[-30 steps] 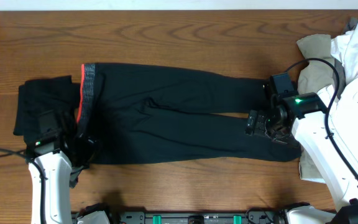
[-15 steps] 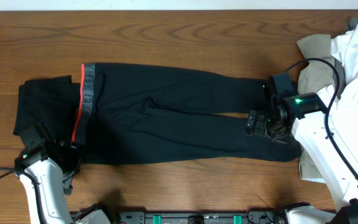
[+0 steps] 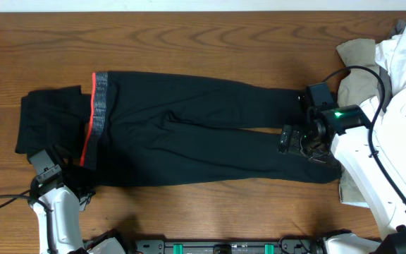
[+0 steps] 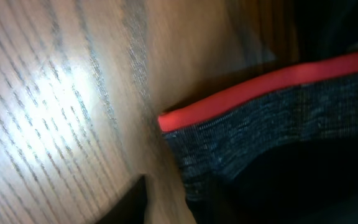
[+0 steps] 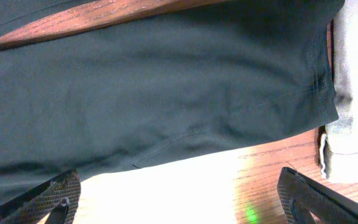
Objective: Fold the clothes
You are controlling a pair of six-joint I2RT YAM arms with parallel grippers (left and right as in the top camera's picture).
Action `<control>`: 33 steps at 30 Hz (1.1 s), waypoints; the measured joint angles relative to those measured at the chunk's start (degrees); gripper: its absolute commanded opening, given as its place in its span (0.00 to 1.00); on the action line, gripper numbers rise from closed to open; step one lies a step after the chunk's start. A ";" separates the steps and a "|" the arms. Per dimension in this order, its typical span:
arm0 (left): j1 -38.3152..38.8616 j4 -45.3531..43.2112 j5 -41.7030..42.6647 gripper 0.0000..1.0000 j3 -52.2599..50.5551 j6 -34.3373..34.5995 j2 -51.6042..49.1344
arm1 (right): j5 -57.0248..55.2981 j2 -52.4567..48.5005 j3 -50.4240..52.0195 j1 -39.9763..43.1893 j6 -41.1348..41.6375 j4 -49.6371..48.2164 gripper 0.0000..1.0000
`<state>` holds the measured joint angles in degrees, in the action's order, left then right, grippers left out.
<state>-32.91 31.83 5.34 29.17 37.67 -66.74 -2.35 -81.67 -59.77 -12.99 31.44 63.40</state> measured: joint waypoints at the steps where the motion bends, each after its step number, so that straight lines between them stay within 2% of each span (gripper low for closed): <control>1: 0.00 0.02 0.13 0.24 -0.07 -0.15 0.00 | 0.02 0.00 0.00 0.00 0.00 0.02 0.99; 6: 0.00 1.20 0.26 0.29 -0.39 -0.22 -0.83 | 0.00 0.00 0.00 0.00 0.00 0.02 0.99; 7: 0.00 1.62 0.28 0.43 -0.39 -0.17 -1.05 | 0.00 0.00 0.00 0.00 0.00 0.02 0.99; 8: 0.00 1.95 0.28 0.46 -0.42 -0.24 -1.18 | 0.00 0.00 0.00 0.00 0.00 0.02 0.99; 16: 0.00 -0.48 0.31 0.46 -1.51 -0.13 -1.46 | 0.00 0.00 0.00 0.00 0.00 0.02 0.99; 21: 0.00 -4.55 0.37 0.37 -4.20 -0.15 -1.31 | 0.02 0.00 0.00 0.00 0.00 0.09 0.99; 25: -0.02 -6.01 0.28 0.24 -4.74 -0.26 -1.11 | 0.02 0.00 0.00 0.00 0.00 0.04 0.99; 28: -0.04 -7.58 0.48 0.19 -5.20 -1.09 -1.07 | 0.00 0.00 0.00 0.00 0.00 0.37 0.99; 29: -0.04 -8.13 0.66 0.12 -5.35 -1.77 -1.07 | -0.04 0.00 0.00 0.00 0.00 0.70 0.99; 33: -0.04 -8.92 0.94 0.07 -5.49 -3.91 -1.07 | -1.05 0.00 0.00 0.00 0.00 3.32 0.99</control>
<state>-32.95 22.92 6.28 23.68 33.76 -67.81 -3.40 -81.67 -59.77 -12.99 31.44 66.72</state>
